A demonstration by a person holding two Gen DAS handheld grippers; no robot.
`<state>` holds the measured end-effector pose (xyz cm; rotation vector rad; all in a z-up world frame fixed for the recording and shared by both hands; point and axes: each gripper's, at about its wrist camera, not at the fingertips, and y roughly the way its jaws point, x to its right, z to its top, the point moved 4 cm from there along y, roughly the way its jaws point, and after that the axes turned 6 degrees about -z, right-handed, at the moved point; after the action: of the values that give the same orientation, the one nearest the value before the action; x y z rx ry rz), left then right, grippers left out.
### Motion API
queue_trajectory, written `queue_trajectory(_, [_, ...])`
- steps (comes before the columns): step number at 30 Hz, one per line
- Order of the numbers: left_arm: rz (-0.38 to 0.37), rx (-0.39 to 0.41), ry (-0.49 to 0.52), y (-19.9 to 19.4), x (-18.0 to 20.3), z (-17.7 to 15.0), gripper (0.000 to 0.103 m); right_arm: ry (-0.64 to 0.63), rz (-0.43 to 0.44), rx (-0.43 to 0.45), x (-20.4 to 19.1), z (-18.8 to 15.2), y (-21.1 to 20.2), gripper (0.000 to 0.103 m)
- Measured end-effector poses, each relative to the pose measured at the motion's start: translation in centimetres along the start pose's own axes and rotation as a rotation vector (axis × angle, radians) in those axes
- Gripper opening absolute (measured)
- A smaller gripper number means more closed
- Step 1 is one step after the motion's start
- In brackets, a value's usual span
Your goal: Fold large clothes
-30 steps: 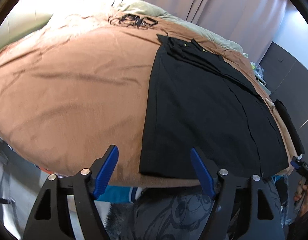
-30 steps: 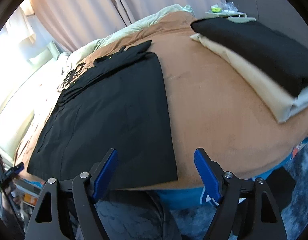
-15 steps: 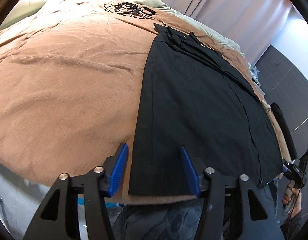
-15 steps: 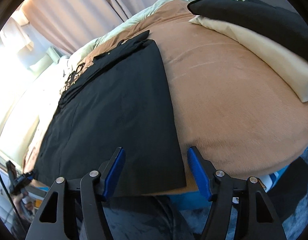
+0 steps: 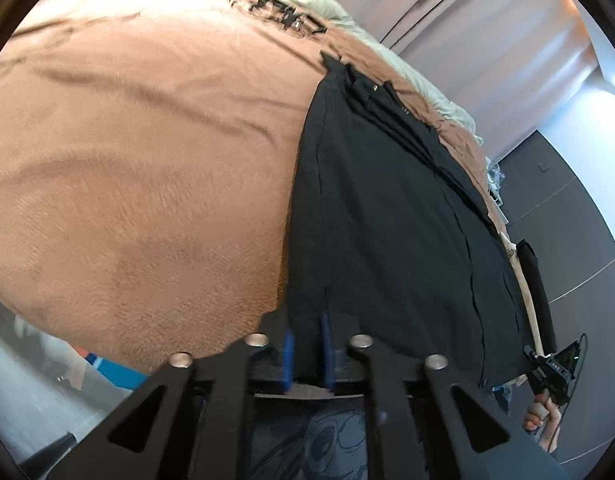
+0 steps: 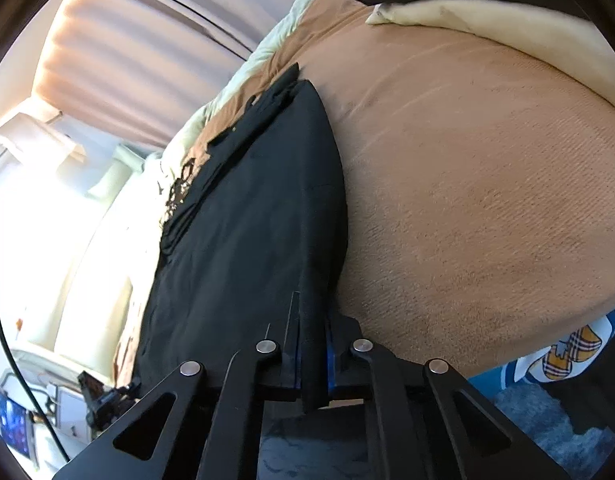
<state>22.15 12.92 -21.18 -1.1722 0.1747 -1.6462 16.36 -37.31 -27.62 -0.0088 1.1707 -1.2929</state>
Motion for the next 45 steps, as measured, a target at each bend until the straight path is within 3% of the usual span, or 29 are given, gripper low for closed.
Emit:
queue_trajectory(11, [-0.078, 0.171, 0.067, -7.5, 4.9, 3.2, 0.007, -0.102, 0.06, 0.154, -5.7, 2.3, -6.9, 0.004])
queue_trajectory(21, [-0.156, 0.361, 0.17, -18.6, 10.7, 5.3, 0.007, -0.237, 0.163, 0.303, -12.7, 3.0, -16.3, 0.004])
queue_trajectory(28, [-0.192, 0.471, 0.228, -26.5, 13.8, 4.7, 0.007, -0.3, 0.229, 0.397, -16.5, 2.4, -22.9, 0.004])
queue_trajectory(32, [-0.221, 0.509, 0.236, -29.1, 14.5, 4.5, 0.007, -0.36, 0.273, 0.448, -18.8, 1.5, -26.1, 0.004])
queue_trajectory(38, [-0.202, 0.505, 0.245, -28.5, 14.5, 5.4, 0.007, -0.389, 0.26, 0.457, -20.0, 1.9, -26.1, 0.004])
queue_trajectory(45, [-0.172, 0.49, 0.247, -26.2, 15.3, 8.8, 0.007, -0.371, 0.204, 0.453, -20.2, 5.1, -24.1, 0.004])
